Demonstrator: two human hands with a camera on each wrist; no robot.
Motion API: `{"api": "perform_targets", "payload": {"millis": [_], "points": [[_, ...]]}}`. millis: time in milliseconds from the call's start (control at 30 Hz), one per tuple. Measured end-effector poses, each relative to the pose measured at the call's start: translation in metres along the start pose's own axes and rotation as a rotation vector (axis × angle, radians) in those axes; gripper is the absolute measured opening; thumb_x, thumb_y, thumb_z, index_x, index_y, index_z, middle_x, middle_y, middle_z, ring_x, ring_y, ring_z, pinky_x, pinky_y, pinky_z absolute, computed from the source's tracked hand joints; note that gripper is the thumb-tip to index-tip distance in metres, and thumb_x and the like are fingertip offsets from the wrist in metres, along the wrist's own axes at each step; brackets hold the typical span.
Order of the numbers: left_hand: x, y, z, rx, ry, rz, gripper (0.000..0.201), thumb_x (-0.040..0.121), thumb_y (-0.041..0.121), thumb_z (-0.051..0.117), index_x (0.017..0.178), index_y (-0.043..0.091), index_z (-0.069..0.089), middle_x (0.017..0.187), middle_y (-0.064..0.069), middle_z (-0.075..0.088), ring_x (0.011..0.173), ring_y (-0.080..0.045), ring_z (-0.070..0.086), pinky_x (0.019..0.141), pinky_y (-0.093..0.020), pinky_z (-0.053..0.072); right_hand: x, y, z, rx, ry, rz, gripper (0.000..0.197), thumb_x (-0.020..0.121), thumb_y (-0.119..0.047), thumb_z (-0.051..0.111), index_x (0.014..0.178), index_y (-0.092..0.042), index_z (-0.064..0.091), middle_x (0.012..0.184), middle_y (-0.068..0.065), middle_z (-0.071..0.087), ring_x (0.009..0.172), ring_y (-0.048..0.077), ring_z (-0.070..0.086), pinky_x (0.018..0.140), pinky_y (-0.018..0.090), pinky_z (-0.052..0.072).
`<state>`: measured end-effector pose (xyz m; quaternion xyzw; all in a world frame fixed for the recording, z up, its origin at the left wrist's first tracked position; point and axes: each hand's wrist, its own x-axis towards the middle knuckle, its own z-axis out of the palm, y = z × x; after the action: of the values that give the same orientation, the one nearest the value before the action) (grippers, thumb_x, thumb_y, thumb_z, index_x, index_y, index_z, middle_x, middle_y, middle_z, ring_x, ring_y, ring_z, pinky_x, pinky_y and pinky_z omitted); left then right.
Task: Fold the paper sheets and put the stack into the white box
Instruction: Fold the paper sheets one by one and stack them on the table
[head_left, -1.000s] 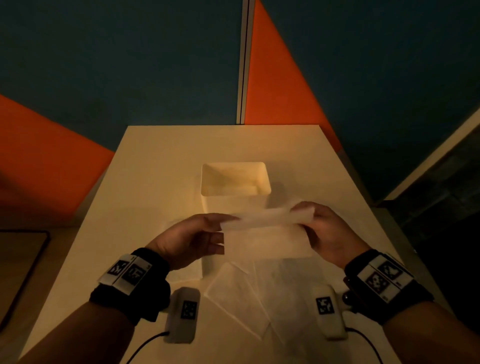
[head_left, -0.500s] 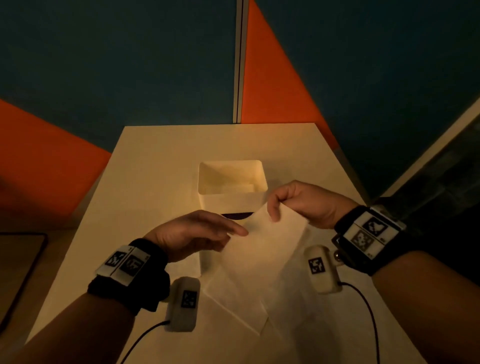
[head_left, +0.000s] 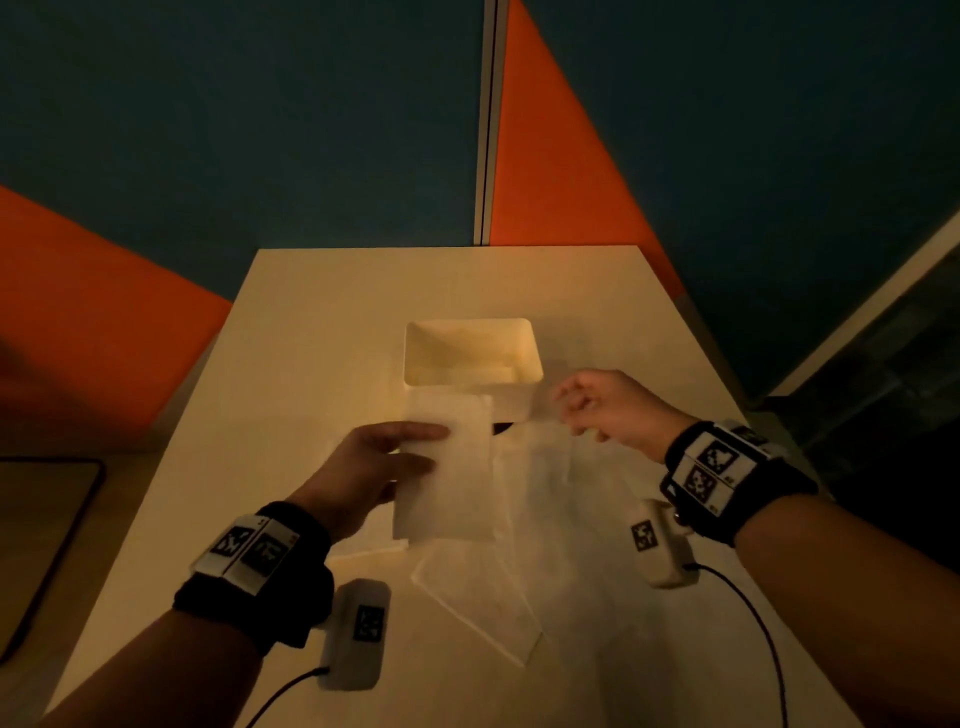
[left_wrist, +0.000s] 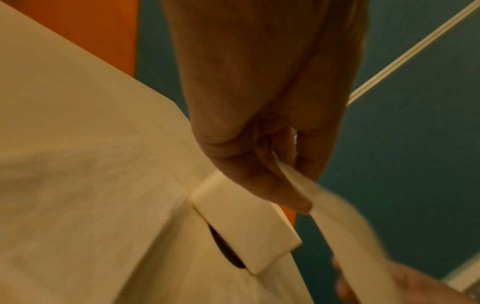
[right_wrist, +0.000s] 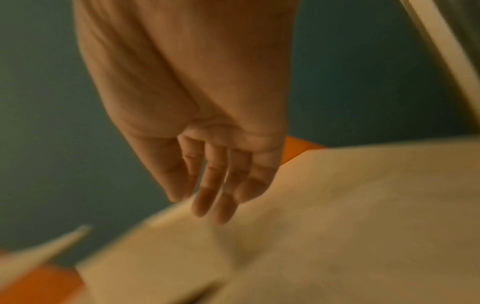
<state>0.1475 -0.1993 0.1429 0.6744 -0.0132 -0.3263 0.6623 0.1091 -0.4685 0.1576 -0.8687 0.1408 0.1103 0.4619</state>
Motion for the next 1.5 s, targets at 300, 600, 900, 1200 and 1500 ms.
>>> {"api": "perform_targets", "payload": {"millis": [300, 600, 900, 1200, 1500], "points": [[0.015, -0.055, -0.052, 0.502, 0.313, -0.055, 0.035, 0.076, -0.006, 0.066, 0.100, 0.021, 0.067, 0.112, -0.014, 0.059, 0.095, -0.030, 0.057, 0.087, -0.039, 0.050, -0.006, 0.069, 0.007, -0.776, -0.186, 0.079, 0.062, 0.071, -0.022, 0.075, 0.126, -0.028, 0.049, 0.126, -0.004, 0.044, 0.117, 0.020, 0.045, 0.099, 0.034, 0.041], [0.015, -0.070, -0.056, 0.787, 0.263, 0.008, 0.044, 0.077, -0.003, 0.064, 0.114, 0.021, 0.063, 0.122, -0.008, 0.055, 0.107, -0.027, 0.053, 0.095, -0.039, 0.047, -0.004, 0.074, 0.011, -0.980, -0.174, 0.039, 0.064, 0.068, -0.031, 0.078, 0.121, -0.033, 0.043, 0.127, -0.008, 0.047, 0.117, 0.020, 0.043, 0.096, 0.039, 0.033], [0.019, -0.066, -0.057, 0.905, 0.266, 0.051, 0.042, 0.083, 0.001, 0.057, 0.120, 0.022, 0.060, 0.128, -0.005, 0.054, 0.111, -0.026, 0.052, 0.094, -0.032, 0.041, -0.007, 0.064, 0.005, -0.932, -0.158, 0.013, 0.011, 0.079, -0.030, 0.064, 0.087, -0.033, 0.057, 0.094, -0.012, 0.054, 0.105, 0.016, 0.053, 0.096, 0.038, 0.029], [0.026, -0.072, -0.061, 0.964, 0.281, 0.079, 0.044, 0.084, 0.004, 0.057, 0.125, 0.019, 0.056, 0.127, -0.008, 0.054, 0.111, -0.028, 0.052, 0.093, -0.031, 0.038, -0.015, 0.046, -0.010, -0.799, -0.141, -0.010, 0.017, 0.081, -0.035, 0.066, 0.068, -0.036, 0.054, 0.085, -0.016, 0.060, 0.096, 0.012, 0.056, 0.098, 0.036, 0.032], [0.022, -0.061, -0.046, 1.346, 0.355, -0.064, 0.050, 0.082, 0.047, 0.061, 0.130, 0.044, 0.044, 0.154, -0.001, -0.001, 0.134, -0.038, 0.012, 0.106, -0.051, 0.029, -0.026, 0.011, -0.022, -0.281, 0.186, -0.171, 0.005, 0.085, -0.019, 0.066, 0.084, -0.017, 0.061, 0.084, -0.003, 0.064, 0.086, 0.014, 0.060, 0.079, 0.030, 0.047]]}}
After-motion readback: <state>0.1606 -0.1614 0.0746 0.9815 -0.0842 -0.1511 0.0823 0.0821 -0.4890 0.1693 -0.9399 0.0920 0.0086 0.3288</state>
